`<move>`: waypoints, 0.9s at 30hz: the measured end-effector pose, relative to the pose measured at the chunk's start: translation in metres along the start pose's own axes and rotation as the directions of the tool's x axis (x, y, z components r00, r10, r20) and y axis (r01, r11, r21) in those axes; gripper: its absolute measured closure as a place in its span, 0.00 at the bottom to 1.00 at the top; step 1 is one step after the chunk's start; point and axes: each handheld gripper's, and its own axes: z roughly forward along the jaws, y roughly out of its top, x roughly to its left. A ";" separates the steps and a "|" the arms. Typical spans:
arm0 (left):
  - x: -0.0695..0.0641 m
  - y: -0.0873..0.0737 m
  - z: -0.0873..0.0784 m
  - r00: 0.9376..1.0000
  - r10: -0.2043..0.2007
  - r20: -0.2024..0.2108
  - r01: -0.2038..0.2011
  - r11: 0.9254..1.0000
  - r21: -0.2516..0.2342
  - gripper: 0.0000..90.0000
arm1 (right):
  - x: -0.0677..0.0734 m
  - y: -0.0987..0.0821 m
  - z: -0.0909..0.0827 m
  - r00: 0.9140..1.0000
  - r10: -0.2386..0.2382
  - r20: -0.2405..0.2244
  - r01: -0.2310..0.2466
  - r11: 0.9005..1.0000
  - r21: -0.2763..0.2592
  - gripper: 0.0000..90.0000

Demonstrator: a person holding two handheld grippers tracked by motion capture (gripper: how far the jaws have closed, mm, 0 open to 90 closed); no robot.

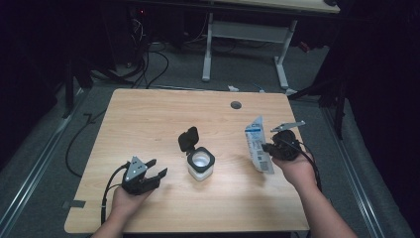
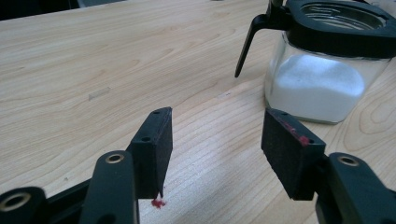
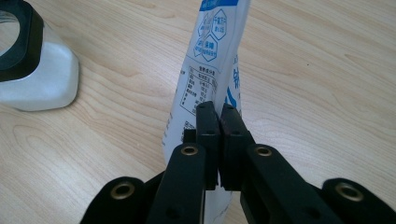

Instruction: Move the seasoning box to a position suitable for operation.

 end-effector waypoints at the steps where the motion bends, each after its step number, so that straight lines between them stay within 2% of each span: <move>1: 0.000 0.000 0.000 1.000 0.000 -0.001 0.000 1.000 -0.002 0.49 | -0.001 -0.001 0.000 1.000 0.001 0.001 -0.001 1.000 -0.001 0.98; 6: 0.000 -0.001 0.000 1.000 0.007 -0.002 -0.007 1.000 0.001 0.49 | 0.002 -0.006 0.000 1.000 -0.014 0.007 0.014 0.999 -0.038 0.99; 14: -0.001 -0.002 0.001 1.000 0.012 -0.009 -0.012 1.000 0.001 0.48 | 0.002 -0.019 0.004 1.000 0.000 -0.004 -0.001 0.996 -0.094 0.99; 17: -0.002 -0.002 0.001 1.000 0.015 -0.007 -0.015 1.000 0.004 0.48 | 0.002 -0.021 0.003 1.000 -0.011 0.000 0.011 0.994 -0.113 0.99; 21: -0.002 -0.002 0.001 1.000 0.014 -0.009 -0.014 1.000 0.004 0.48 | 0.000 -0.025 -0.001 1.000 0.009 -0.002 -0.009 0.986 -0.165 0.99; 25: -0.003 -0.001 0.001 1.000 0.014 -0.001 -0.014 1.000 0.003 0.48 | -0.003 -0.031 -0.001 1.000 0.029 0.007 -0.026 0.972 -0.232 0.99; 27: -0.005 0.000 0.002 1.000 0.029 0.004 -0.029 1.000 0.004 0.48 | -0.004 -0.034 0.000 0.999 0.045 0.004 -0.042 0.964 -0.263 0.99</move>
